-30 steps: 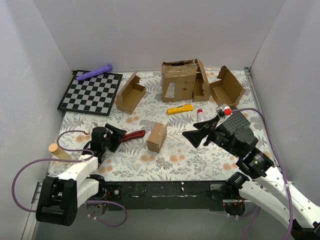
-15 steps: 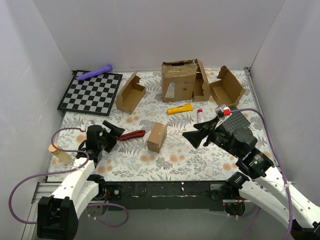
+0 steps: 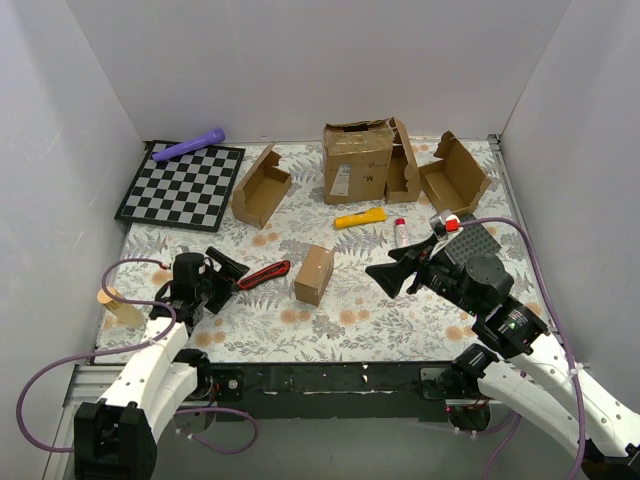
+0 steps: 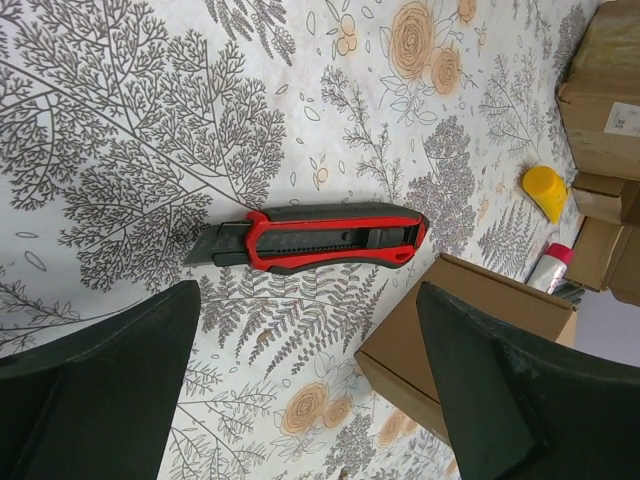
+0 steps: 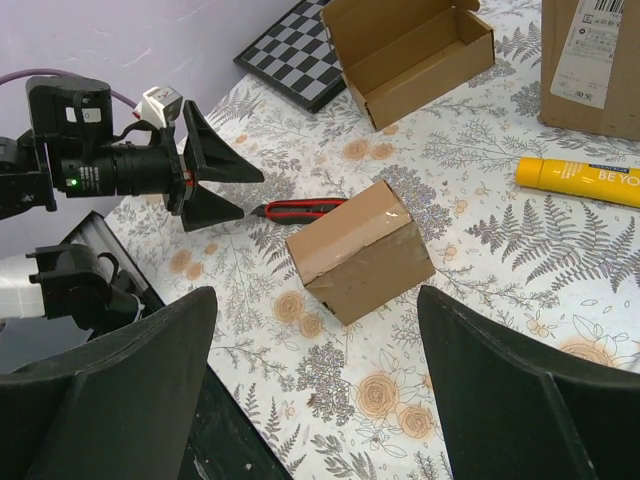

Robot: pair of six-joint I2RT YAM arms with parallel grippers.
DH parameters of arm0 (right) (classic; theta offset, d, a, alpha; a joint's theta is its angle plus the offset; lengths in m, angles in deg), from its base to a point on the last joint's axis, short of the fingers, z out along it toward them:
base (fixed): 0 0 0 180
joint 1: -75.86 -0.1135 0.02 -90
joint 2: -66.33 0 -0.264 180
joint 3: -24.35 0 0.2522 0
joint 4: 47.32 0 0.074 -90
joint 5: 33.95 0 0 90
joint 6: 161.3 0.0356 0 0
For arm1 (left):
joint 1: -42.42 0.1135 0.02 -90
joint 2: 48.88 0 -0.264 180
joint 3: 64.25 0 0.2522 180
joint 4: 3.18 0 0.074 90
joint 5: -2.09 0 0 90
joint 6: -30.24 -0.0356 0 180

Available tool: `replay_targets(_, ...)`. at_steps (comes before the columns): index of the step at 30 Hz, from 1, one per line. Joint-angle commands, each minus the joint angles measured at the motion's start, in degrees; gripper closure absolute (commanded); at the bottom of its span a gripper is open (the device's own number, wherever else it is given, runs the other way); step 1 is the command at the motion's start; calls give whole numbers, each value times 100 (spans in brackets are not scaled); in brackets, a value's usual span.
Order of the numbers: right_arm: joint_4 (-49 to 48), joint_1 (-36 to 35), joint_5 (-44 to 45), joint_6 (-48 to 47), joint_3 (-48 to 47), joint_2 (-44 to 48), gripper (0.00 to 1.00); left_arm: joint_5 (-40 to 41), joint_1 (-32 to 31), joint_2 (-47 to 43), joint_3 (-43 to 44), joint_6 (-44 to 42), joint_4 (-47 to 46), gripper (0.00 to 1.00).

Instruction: Unpack the express box

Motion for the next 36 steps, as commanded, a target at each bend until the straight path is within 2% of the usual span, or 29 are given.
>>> replay_targets(1,-103,-8,47,-61,-66,53,12,290,28,-172,376,86,596,10)
replay_targets(4,-95,-17,38,-78,-66,35,12,352,28,-225,648,43,746,11)
replay_targets(9,-139,-8,-15,-79,-92,-166,12,36,-147,-94,1376,-405,659,21)
replay_targets(12,-121,-17,-33,-43,-162,-430,11,-96,-507,99,1571,-484,519,20)
replay_targets(15,10,-17,46,-17,-233,-764,13,123,-1261,528,1861,-598,387,21)
replay_targets(16,81,-8,90,-26,-294,-956,13,254,-1777,670,2088,-659,395,22)
replay_targets(19,362,-17,301,-17,-382,-1229,15,738,-2640,1259,2449,-756,387,21)
replay_targets(24,372,-17,442,-78,-251,-1196,16,1106,-3117,1866,2863,-1195,422,18)
replay_targets(29,240,-17,504,-105,-31,-1230,20,1451,-3452,1910,2942,-1906,26,16)
replay_targets(34,-32,-17,451,27,241,-1388,20,1530,-3662,2893,4066,-2347,1042,14)
replay_targets(36,-138,-17,433,36,285,-1406,21,1828,-3768,3288,4435,-2426,1317,14)
